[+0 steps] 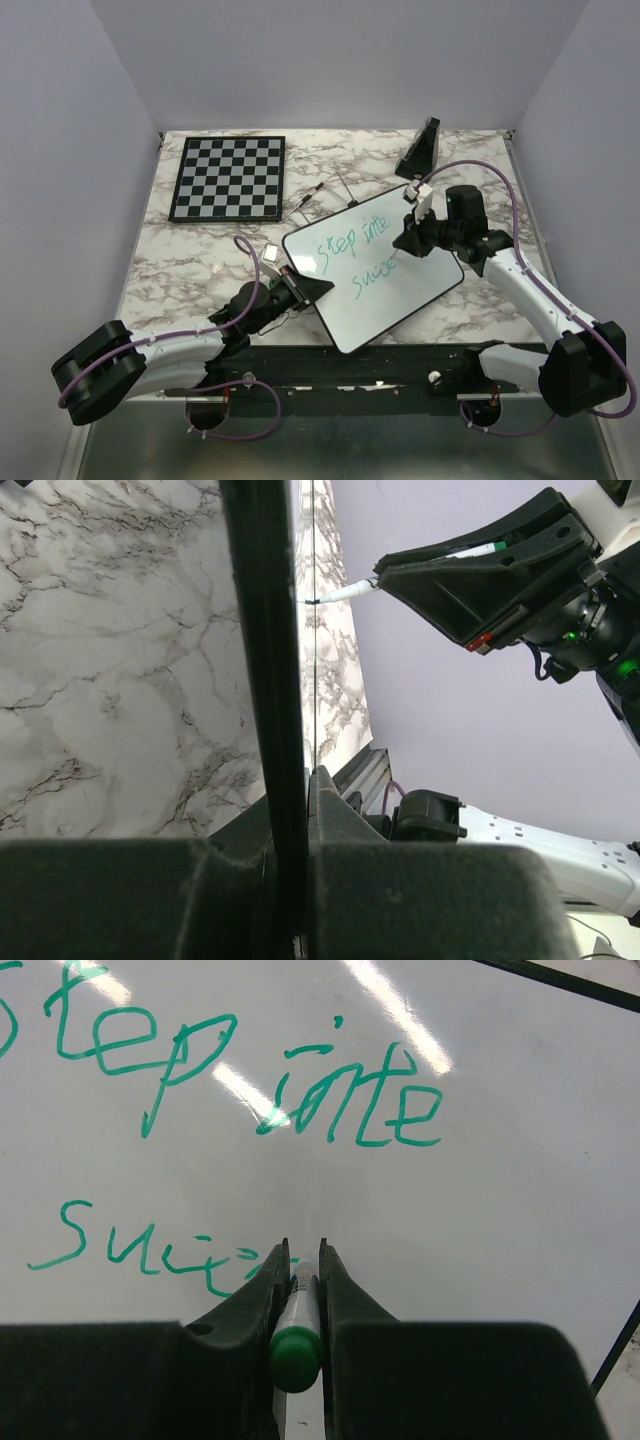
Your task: Write a sentence on the whiteboard
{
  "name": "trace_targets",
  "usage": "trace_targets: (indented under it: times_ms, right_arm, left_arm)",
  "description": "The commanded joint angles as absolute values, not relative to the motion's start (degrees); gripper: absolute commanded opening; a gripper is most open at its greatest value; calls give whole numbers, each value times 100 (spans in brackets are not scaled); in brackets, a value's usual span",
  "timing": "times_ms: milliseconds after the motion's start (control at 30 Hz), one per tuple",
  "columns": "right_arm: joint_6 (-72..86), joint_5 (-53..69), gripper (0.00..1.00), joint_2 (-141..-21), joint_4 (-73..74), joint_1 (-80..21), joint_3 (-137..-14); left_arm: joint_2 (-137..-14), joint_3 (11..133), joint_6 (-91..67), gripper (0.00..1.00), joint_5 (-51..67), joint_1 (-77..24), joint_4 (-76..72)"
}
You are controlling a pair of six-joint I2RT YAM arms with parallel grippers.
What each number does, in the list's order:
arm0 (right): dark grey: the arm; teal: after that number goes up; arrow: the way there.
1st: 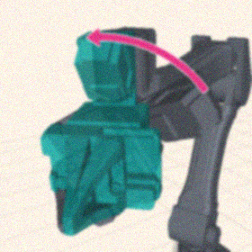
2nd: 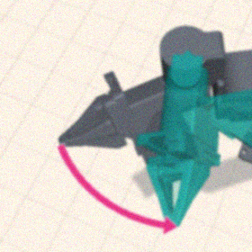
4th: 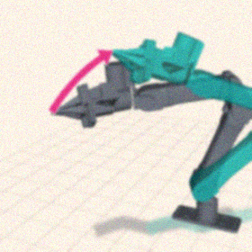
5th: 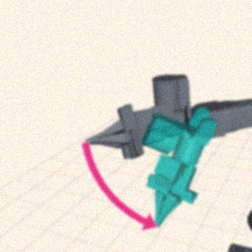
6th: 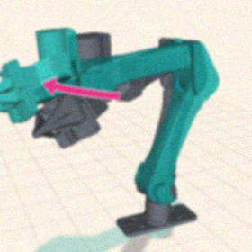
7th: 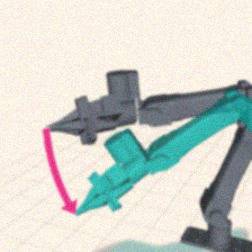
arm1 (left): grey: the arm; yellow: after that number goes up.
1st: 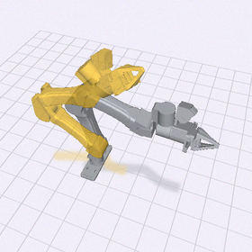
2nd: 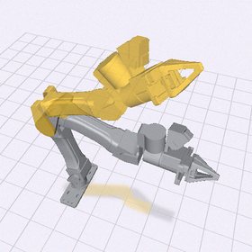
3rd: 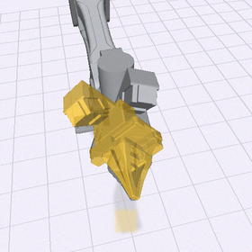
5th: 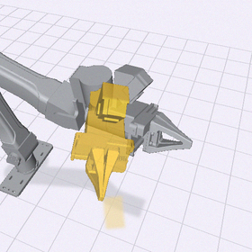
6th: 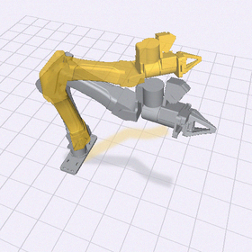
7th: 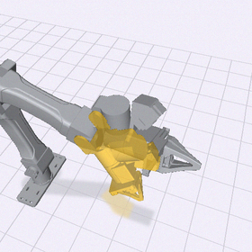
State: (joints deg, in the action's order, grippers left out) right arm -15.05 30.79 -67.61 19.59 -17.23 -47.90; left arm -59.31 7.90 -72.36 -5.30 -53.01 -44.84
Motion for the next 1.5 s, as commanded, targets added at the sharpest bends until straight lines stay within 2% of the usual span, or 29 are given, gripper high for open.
trace_targets:
  times_ms: [0,333,633,900,1467]
  right_arm:
    - [-1512,2926,0,-6768,1951,-1705,-4790]
    - [-1582,3515,1,-6056,2136,-1486,-4834]
    - [-1477,3709,1,-6442,1969,-1081,-4685]
    - [-1493,3911,1,-6179,968,-1064,-4193]
    - [-1687,3815,1,-6451,1037,-1072,-4096]
  left_arm:
    - [-5731,773,-6943,0,-738,-5309,-4904]
    - [-5669,765,-6847,0,-729,-5300,-4869]
    - [-5722,765,-6864,0,-756,-5300,-4896]
    - [-5678,835,-7189,0,-922,-5300,-4475]
    - [-5546,791,-7400,0,-1072,-5300,-4306]
